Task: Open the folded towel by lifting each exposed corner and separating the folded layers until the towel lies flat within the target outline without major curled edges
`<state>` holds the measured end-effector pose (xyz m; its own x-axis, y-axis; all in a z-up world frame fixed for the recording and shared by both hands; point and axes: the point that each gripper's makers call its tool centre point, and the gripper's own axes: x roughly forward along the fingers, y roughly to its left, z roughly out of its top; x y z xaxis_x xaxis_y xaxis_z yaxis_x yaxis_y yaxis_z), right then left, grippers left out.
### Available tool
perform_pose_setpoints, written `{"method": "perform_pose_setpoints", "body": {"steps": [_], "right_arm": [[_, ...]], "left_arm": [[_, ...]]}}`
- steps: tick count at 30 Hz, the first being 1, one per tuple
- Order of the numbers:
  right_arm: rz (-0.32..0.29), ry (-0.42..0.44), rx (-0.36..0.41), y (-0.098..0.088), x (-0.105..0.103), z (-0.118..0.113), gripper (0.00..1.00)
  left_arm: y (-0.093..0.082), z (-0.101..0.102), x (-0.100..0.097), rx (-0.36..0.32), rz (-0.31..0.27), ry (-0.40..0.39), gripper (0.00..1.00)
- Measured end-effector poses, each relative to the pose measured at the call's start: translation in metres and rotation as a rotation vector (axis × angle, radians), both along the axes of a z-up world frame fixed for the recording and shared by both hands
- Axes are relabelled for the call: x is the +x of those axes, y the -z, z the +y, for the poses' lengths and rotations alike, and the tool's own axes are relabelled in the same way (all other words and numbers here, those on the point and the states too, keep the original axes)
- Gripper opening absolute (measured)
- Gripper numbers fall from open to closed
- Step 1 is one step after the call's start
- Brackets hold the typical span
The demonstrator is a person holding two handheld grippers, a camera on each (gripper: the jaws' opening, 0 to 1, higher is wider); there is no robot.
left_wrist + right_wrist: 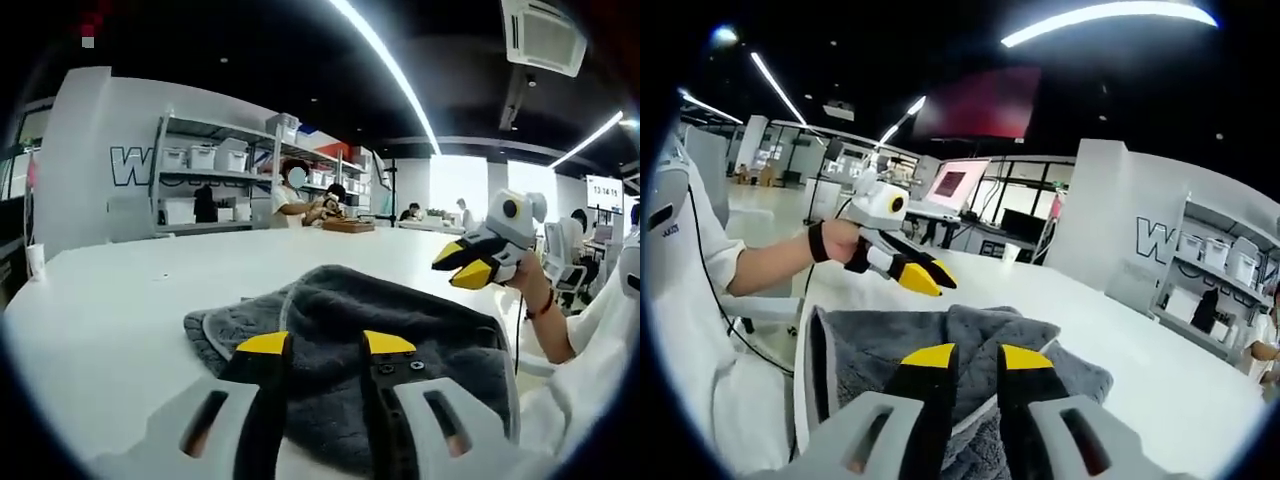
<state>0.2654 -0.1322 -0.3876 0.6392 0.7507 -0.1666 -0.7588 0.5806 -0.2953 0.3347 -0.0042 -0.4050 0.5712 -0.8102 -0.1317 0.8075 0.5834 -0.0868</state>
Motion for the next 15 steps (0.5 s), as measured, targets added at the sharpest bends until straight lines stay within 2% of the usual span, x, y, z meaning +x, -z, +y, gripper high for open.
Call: {"method": "perform_pose_setpoints", "body": {"steps": [4, 5, 6, 8, 12, 15], "right_arm": [[-0.001, -0.001, -0.006, 0.001, 0.001, 0.003, 0.10], [0.000, -0.001, -0.008, 0.000, 0.002, 0.003, 0.10], [-0.002, -0.005, -0.004, 0.000, 0.002, 0.004, 0.10], [0.002, -0.006, -0.003, 0.000, 0.003, 0.005, 0.10], [-0.008, 0.002, -0.004, -0.002, 0.006, 0.004, 0.09], [-0.003, 0.007, -0.006, -0.001, 0.010, 0.003, 0.10]], "left_arm": [[0.000, 0.003, 0.005, -0.003, 0.009, -0.022, 0.25], [0.002, 0.006, 0.010, 0.051, -0.031, -0.041, 0.26], [0.004, 0.005, 0.011, 0.063, -0.033, -0.046, 0.26], [0.004, 0.005, 0.013, 0.043, -0.004, -0.050, 0.26], [0.002, 0.002, 0.011, 0.029, -0.009, -0.038, 0.26], [0.004, 0.003, 0.017, 0.019, 0.002, -0.049, 0.25]]}}
